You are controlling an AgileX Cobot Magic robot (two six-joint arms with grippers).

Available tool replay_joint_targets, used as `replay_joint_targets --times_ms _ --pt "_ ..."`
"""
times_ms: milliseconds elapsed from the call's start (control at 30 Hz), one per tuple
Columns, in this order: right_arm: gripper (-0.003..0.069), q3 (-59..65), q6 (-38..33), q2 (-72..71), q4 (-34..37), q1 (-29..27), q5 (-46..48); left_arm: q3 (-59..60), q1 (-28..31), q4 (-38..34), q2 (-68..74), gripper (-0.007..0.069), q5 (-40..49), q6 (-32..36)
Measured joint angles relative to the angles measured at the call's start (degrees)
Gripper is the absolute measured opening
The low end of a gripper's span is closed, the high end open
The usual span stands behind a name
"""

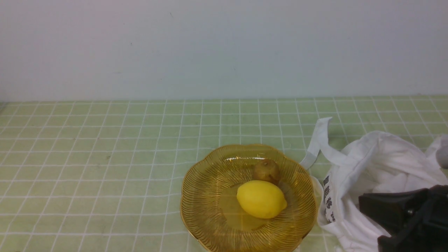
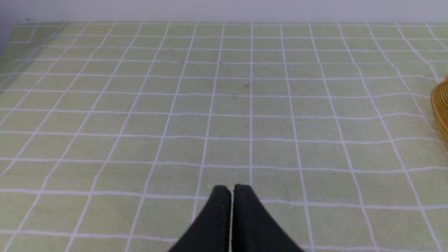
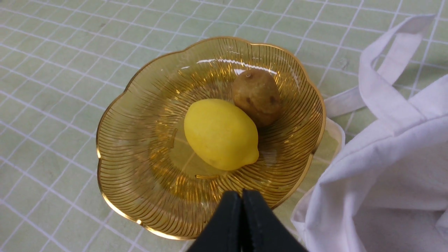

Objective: Take the fruit out of the bag on the green coffee tablecloth and place them on the plate.

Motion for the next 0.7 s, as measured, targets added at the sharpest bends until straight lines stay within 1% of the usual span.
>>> replay_joint_targets --times_ms 133,233,367,533,633,700 --pt "-0.0015 0.7 0.0 -0.6 -0.3 0.0 -3.3 0.0 0.0 0.0 0.0 -0.0008 0.0 0.0" --pt "-0.0015 2.3 0.0 -3.1 -2.0 -0.1 -6.0 0.0 0.0 0.0 0.0 -0.0008 0.0 0.0" --pt "-0.0015 5.6 0.0 -7.9 -5.1 -2.5 -9.1 0.0 0.0 0.0 0.0 -0.0008 0.0 0.0" --pt "-0.0015 12.1 0.3 -19.0 -6.9 -11.0 -10.3 0.0 0.0 0.0 0.0 -0.0008 0.0 0.0" --pt "-0.0015 16.9 0.2 -26.5 -7.3 -16.8 -10.2 0.0 0.0 0.0 0.0 -0.0008 0.0 0.0" --pt "-0.0015 21.1 0.2 -33.6 -7.4 -21.6 -10.2 0.0 0.0 0.0 0.0 -0.0008 0.0 0.0"
